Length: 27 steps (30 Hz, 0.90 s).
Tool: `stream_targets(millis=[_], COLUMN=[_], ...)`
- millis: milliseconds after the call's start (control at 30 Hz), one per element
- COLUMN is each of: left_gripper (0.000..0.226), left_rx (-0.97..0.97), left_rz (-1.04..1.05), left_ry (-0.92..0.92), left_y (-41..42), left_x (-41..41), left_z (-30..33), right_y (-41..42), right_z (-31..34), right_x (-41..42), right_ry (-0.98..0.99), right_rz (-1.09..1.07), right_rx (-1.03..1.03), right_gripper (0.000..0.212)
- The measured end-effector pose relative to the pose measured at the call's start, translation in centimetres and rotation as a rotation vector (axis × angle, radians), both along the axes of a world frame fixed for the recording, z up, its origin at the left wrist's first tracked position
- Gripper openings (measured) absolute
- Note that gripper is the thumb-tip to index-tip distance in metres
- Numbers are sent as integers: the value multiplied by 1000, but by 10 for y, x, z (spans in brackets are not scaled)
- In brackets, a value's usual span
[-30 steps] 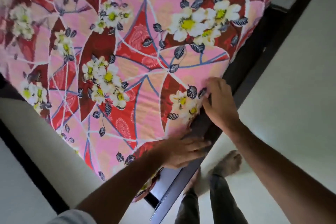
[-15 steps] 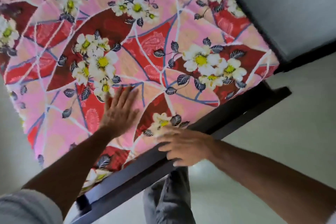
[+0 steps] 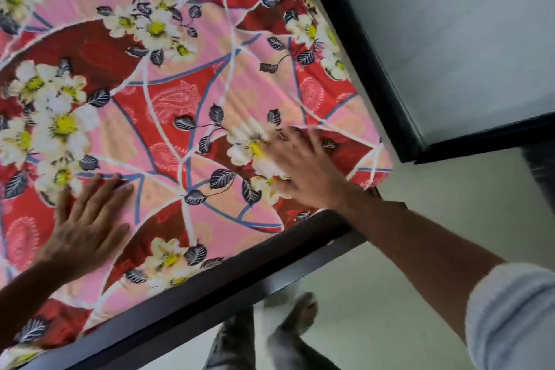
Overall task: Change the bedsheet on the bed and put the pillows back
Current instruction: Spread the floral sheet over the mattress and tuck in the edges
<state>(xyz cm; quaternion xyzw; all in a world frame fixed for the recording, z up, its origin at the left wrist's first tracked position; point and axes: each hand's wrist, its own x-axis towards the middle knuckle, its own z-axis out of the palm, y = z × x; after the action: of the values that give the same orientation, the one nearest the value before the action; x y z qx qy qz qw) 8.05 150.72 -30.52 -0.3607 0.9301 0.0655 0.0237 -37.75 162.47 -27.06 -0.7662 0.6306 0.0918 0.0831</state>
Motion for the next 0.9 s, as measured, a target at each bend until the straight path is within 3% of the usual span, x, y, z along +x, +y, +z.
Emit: stream_targets(millis=[100, 233, 367, 467, 600, 733, 800, 900], left_gripper=[64, 64, 61, 60, 62, 61, 61, 61], left_rx=[18, 4, 11, 28, 65, 134, 146, 131], left_rz=[-54, -79, 8, 104, 140, 230, 230, 229], left_ry=[55, 61, 81, 82, -28, -152, -193, -215], left_y=[-1, -1, 15, 31, 53, 60, 62, 61], left_x=[-63, -222, -361, -422, -464, -497, -508, -514], left_z=[5, 3, 0, 5, 14, 32, 38, 38], right_y=[40, 39, 23, 26, 63, 88, 87, 72], right_z=[0, -5, -10, -19, -32, -13, -9, -8], right_x=[3, -21, -84, -133, -181, -228, -254, -287], right_ry=[-34, -119, -182, -285, -1003, -931, -917, -958], right_rz=[262, 393, -18, -233, -755, -668, -662, -825], right_rx=[42, 44, -133, -176, 123, 436, 471, 510], right_gripper=[82, 72, 54, 60, 73, 52, 29, 23])
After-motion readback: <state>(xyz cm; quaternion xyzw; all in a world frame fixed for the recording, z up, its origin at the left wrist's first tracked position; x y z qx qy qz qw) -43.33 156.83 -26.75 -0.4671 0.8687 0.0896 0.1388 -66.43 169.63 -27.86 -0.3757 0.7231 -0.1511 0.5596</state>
